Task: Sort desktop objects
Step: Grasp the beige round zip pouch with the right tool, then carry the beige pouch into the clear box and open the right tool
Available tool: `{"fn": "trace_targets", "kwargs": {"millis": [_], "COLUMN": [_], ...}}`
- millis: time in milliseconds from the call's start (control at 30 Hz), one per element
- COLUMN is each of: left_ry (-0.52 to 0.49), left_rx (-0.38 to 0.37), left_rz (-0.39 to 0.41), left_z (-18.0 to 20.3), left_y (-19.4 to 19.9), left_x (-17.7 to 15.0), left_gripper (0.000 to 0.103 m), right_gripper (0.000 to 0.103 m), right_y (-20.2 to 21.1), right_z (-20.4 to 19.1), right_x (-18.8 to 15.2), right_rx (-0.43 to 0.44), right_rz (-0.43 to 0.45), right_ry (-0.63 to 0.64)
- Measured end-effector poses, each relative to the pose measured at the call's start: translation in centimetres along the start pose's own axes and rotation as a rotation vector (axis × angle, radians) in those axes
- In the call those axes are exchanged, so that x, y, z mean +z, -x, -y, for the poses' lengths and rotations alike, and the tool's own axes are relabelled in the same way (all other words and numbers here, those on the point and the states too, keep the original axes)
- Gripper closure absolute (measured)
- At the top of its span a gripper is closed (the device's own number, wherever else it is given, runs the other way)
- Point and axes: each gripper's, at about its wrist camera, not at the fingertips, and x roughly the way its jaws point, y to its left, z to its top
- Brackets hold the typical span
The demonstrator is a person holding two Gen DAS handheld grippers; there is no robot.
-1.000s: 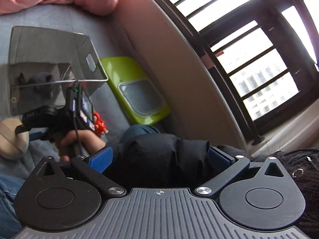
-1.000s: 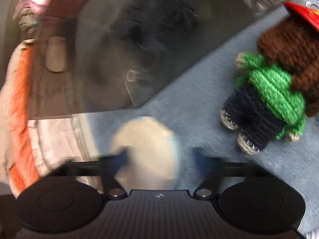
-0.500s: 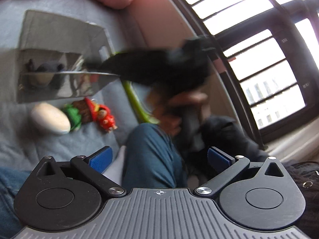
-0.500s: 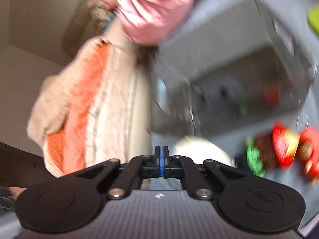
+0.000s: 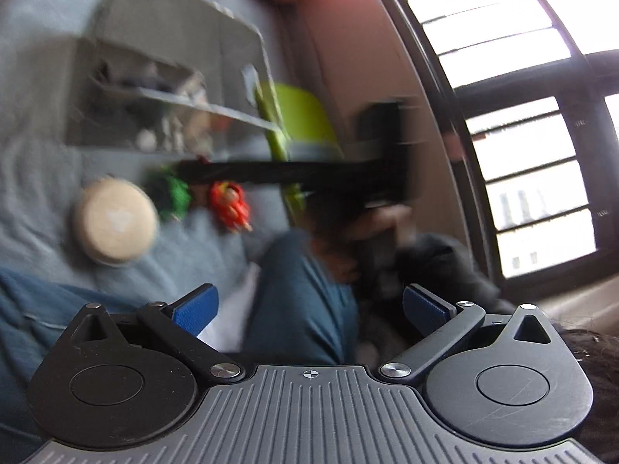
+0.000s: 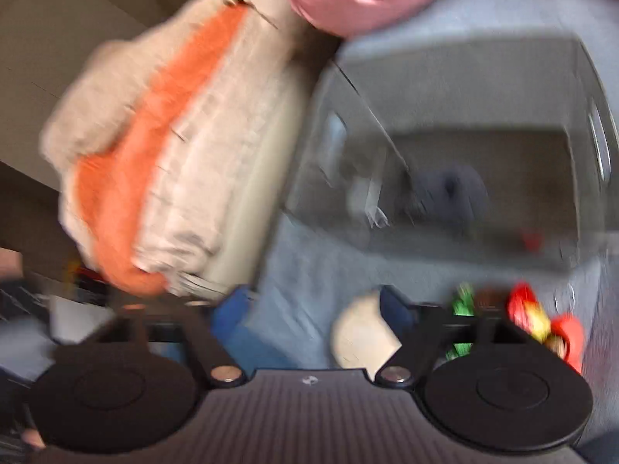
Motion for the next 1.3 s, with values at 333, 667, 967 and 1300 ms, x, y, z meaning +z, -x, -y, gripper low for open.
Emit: {"fn": "trace_targets", "kwargs": {"millis": [333, 667, 967, 1300], "left_ry": [-0.291, -0.255, -0.060, 0.110], "left_rx": [0.069, 0.050, 0.038, 0.090], "left_rz": [-0.200, -0.190, -0.173, -0.129], "left_z": [6.9, 5.6, 0.4, -3.4], "left_y": [-5.4, -5.0, -5.3, -4.3], "left_x": [-1.0, -0.9, 0.2, 1.5], "left_gripper": [0.000, 0.000, 0.000, 0.000], "right_gripper": [0.028, 0.063, 0.063, 0.063], "right_y": [-9.6, -3.7, 11.0, -1.1], "right_z": [8.9, 6.3, 3.0, 10.2], "right_x": [-6.7, -4.7, 6.3, 10.6], "right_rx": [0.002, 0.155, -0.094, -0.412], "right_rz": [-0.030, 0.040, 0.310, 0.011], "right_ry": [-0.522, -0.451, -0.174, -0.267]}}
